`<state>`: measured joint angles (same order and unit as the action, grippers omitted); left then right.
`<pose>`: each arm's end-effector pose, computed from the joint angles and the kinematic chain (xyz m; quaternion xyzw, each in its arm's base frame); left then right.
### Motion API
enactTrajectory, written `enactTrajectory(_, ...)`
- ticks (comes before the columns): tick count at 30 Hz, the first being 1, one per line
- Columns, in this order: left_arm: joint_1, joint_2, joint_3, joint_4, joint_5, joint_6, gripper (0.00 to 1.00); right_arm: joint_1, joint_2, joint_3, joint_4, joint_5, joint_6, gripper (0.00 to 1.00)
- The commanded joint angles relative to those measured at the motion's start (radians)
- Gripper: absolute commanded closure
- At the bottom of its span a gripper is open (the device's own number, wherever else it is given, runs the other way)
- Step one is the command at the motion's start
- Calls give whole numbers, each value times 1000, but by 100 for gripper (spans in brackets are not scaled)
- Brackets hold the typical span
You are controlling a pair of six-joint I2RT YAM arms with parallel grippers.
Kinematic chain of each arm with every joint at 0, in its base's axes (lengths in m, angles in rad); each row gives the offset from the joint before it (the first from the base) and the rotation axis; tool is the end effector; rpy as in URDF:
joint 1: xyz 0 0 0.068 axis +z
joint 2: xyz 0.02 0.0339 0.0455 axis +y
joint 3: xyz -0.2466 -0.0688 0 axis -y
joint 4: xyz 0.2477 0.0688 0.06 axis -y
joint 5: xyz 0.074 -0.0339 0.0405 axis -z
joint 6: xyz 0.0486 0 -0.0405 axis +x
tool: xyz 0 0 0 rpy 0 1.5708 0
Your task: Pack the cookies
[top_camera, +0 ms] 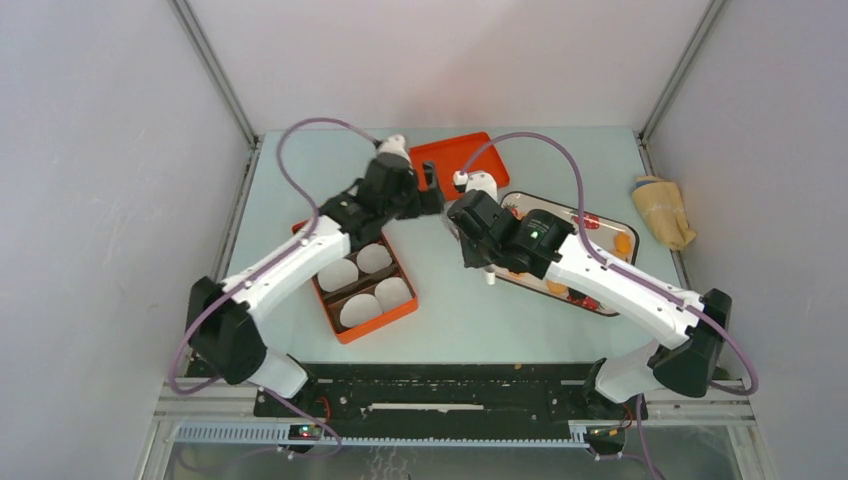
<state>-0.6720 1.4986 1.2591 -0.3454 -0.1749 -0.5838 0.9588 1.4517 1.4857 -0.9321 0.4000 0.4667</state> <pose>0.2860 -0.2167 0.2917 -0.0026 0.8785 -0.2147 0.4267 0.1937 0.2430 0.3338 -0.1617 0.9133 0.0696 0.3674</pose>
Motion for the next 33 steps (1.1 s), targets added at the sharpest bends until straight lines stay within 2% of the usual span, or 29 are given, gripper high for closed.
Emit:
enactTrajectory(1, 129, -135, 145, -121, -65, -5, 3, -29, -78, -45, 37, 81, 27, 74)
enactTrajectory(6, 158, -210, 73, -142, -67, -17, 3, -64, -103, -86, 21, 123, 37, 63)
enactTrajectory(7, 158, -225, 37, -146, -81, -25, 3, -70, -108, -94, 21, 134, 39, 54)
enactTrajectory(9, 159, -256, -25, -179, -166, -43, 3, -90, -111, -107, 22, 149, 41, 45)
enactTrajectory(11, 163, -277, -75, -227, -222, -43, 3, -109, -112, -121, 19, 152, 41, 42)
enactTrajectory(15, 182, -368, -180, -323, -369, -113, 3, -147, -128, -160, 26, 153, 43, 43)
enactTrajectory(20, 263, -448, -265, -538, -547, -271, 3, -209, -168, -237, 83, 112, 39, 46)
enactTrajectory(23, 376, -463, -333, -562, -521, -320, 5, -242, -184, -269, 118, 75, 25, 47)
enactTrajectory(26, 470, -445, -400, -518, -485, -343, 6, -260, -192, -282, 139, 56, 6, 47)
enactTrajectory(33, 557, -228, -415, -483, -490, -388, 9, -315, -221, -287, 169, 13, -35, 48)
